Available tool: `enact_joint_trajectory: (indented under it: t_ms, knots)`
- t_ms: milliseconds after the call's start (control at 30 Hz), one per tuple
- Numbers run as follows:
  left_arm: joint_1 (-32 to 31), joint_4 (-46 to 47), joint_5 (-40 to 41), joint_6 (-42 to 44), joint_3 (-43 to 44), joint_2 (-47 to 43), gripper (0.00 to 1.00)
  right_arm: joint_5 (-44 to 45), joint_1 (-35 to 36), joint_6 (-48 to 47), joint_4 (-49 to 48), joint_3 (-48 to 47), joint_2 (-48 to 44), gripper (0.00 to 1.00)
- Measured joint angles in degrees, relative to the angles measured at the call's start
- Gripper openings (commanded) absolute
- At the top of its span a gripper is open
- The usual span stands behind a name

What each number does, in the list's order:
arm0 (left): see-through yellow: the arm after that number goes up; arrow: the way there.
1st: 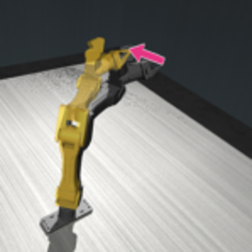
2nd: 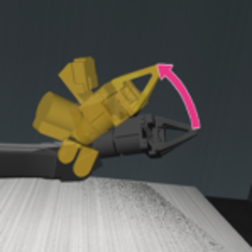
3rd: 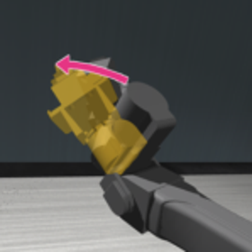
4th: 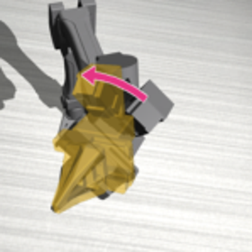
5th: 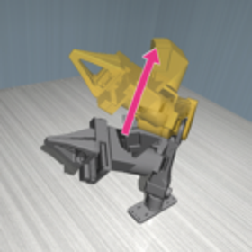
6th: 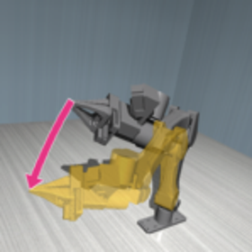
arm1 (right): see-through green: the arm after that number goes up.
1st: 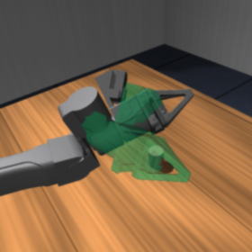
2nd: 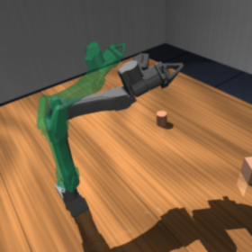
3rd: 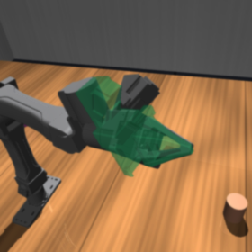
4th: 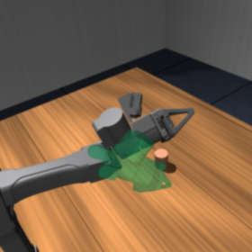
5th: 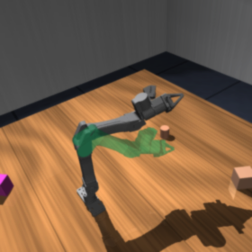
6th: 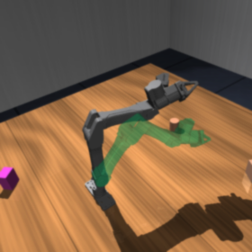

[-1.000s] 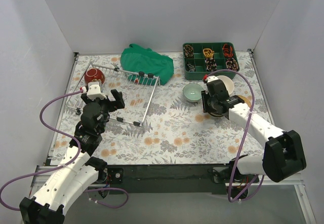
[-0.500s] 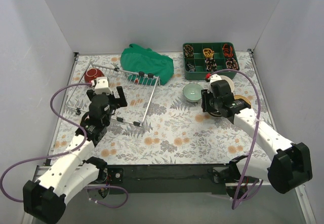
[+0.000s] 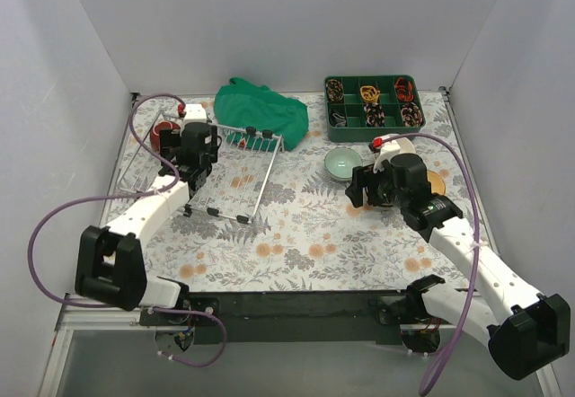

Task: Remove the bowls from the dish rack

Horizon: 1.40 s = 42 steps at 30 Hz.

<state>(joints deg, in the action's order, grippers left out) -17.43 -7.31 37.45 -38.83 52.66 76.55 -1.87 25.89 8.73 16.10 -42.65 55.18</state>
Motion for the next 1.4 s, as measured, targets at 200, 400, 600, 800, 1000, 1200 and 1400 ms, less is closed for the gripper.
enact_joint_trajectory:
  t_ms: [200,400,600,800,1000,1200,1400]
  knots:
    - [5.29,4.66,2.91,7.87,4.28,11.39,0.98,-3.28,0.00,-0.33,-2.12,2.01,-2.23,0.81]
    - [8.59,11.47,2.60,20.74,5.57,18.45,0.98,-5.97,0.00,-0.79,-3.91,2.80,-3.23,0.81]
    - [10.21,17.35,-0.90,34.40,5.60,20.35,0.98,-7.82,0.00,-1.03,-4.61,4.02,-3.43,0.81]
    - [10.84,21.75,-4.00,45.18,5.60,22.53,0.98,-8.81,0.02,-1.20,-4.74,4.20,-3.21,0.82]
    - [11.04,22.86,-5.95,51.74,5.60,27.26,0.98,-8.83,0.02,-1.22,-4.74,4.20,-2.21,0.81]
    - [11.50,23.69,-6.25,55.67,7.48,30.67,0.98,-8.85,0.02,-1.27,-4.79,4.20,-1.49,0.81]
    - [11.65,23.82,-6.60,57.33,7.76,31.10,0.98,-8.96,0.02,-1.40,-4.79,4.20,-1.01,0.81]
